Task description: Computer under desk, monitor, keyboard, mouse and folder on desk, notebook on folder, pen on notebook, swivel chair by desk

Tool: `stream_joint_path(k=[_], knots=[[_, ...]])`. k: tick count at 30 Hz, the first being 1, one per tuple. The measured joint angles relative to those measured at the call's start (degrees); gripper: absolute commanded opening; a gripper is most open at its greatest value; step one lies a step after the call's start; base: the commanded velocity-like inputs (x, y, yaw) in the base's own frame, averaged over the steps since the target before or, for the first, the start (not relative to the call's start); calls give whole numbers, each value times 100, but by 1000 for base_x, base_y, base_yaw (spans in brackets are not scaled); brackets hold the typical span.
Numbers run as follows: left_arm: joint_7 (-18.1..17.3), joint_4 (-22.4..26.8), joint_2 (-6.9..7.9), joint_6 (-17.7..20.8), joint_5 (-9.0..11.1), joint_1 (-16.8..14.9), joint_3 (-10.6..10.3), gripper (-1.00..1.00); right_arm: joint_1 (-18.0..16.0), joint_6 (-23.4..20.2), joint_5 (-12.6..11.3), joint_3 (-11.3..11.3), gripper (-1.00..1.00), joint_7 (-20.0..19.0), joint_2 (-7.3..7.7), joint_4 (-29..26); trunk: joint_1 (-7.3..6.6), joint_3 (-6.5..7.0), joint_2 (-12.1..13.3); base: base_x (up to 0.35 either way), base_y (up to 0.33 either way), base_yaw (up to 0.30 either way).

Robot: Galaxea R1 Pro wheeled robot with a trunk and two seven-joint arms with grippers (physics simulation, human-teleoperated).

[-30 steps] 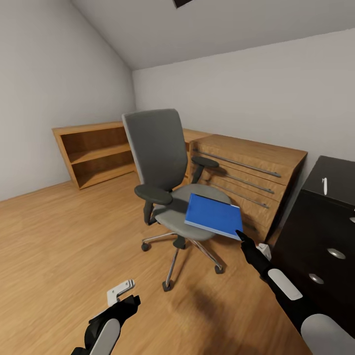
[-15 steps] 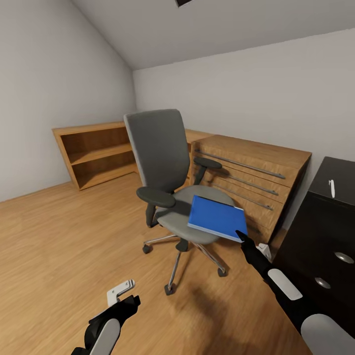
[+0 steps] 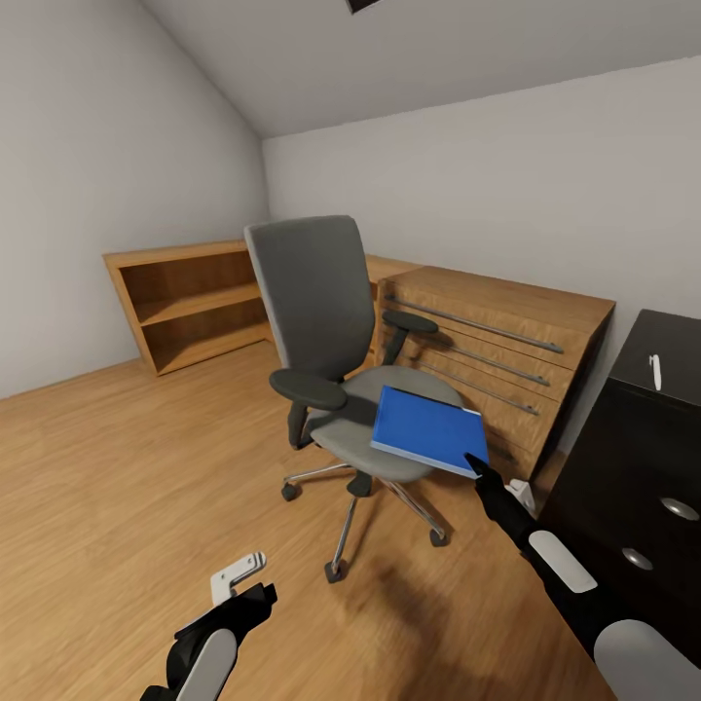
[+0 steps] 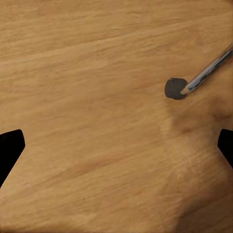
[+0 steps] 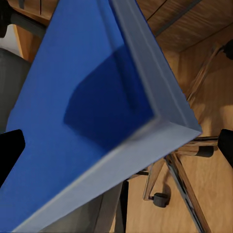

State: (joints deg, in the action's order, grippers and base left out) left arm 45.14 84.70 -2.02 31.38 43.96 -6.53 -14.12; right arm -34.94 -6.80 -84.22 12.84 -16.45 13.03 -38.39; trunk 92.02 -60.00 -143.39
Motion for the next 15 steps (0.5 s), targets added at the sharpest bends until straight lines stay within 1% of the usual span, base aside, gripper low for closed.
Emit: stream_joint_path(k=[2, 4, 15], knots=[[0, -3, 0, 5, 1, 2, 0, 100, 0, 1, 0, 22, 100, -100, 0, -3, 0, 0, 0, 0, 0, 0], [0, -3, 0, 4, 1, 3, 0, 100, 0, 2, 0, 29, 100, -121, 0, -3, 0, 0, 0, 0, 0, 0], [0, -4, 0, -2, 2, 1, -8, 100, 0, 0, 0, 36, 100, -141, 0, -4, 0, 0, 0, 0, 0, 0]])
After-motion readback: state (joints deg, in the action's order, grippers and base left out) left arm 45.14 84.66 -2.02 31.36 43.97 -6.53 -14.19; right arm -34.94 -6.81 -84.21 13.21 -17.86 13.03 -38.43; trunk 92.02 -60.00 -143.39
